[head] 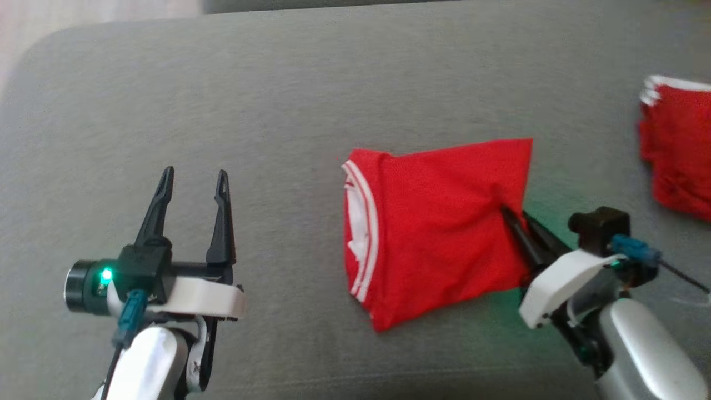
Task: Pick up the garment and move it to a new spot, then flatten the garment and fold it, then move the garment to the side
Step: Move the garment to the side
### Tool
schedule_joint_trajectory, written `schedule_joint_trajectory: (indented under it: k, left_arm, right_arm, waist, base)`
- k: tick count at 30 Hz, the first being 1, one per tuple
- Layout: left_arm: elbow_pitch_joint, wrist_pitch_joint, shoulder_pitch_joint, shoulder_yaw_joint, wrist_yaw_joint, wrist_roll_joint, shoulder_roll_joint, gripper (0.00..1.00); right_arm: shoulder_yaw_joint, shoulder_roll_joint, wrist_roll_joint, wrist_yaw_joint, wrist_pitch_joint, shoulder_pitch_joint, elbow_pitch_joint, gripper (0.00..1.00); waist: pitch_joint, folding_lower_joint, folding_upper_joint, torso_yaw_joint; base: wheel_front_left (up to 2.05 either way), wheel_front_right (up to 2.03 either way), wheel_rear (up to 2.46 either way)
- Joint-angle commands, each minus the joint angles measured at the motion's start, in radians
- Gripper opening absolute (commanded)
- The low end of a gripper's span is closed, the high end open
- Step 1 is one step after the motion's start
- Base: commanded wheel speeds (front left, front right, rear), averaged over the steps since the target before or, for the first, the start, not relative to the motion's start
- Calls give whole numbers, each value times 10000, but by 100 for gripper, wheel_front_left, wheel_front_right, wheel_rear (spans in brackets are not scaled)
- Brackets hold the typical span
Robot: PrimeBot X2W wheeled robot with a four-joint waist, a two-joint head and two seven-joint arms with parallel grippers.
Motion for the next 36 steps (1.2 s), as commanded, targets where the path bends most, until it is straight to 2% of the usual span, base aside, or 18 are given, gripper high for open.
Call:
schedule_joint_trajectory:
  k: [1, 8, 13, 21, 23, 30, 36]
  left_arm:
    - [-354, -77, -411, 471, -63, 104, 123, 100]
    - [-274, -77, -739, 381, -303, 263, 194, 100]
    - [-226, 0, -1136, 214, -463, 382, 240, 100]
    - [-340, 247, -1764, 4, -600, 647, 342, 100]
    - [-406, 296, -1989, -50, -643, 728, 375, 100]
    - [-657, 372, -2389, -151, -717, 869, 445, 100]
    - [-788, 472, -2824, -307, -850, 1027, 494, 100]
  right_arm:
    - [19, -384, -85, 35, 31, -170, -444, 0]
    - [-189, -1104, 139, 35, 38, -896, -396, 0]
    - [-199, -1380, 336, 35, -149, -2145, 258, 0]
    - [-583, -1903, 518, 35, -813, -4004, 1837, 0]
    - [-809, -2292, 438, 35, -1164, -4549, 2402, 0]
    - [-1308, -3097, 84, 35, -1586, -5201, 3124, 0]
    - [-1551, -3302, 14, 35, -1754, -5612, 3509, 0]
  waist:
    - [96, 0, 0, -1029]
    - [346, 0, 0, -2502]
    - [766, 0, 0, -3063]
    - [1522, 0, 0, -3222]
    - [1813, 0, 0, -3193]
    - [2374, 0, 0, -3277]
    - [2871, 0, 0, -3320]
  base:
    - [0, 0, 0]
    - [0, 0, 0]
    - [0, 0, 0]
    - [0, 0, 0]
    - [0, 0, 0]
    - [0, 0, 0]
    - [0, 0, 0]
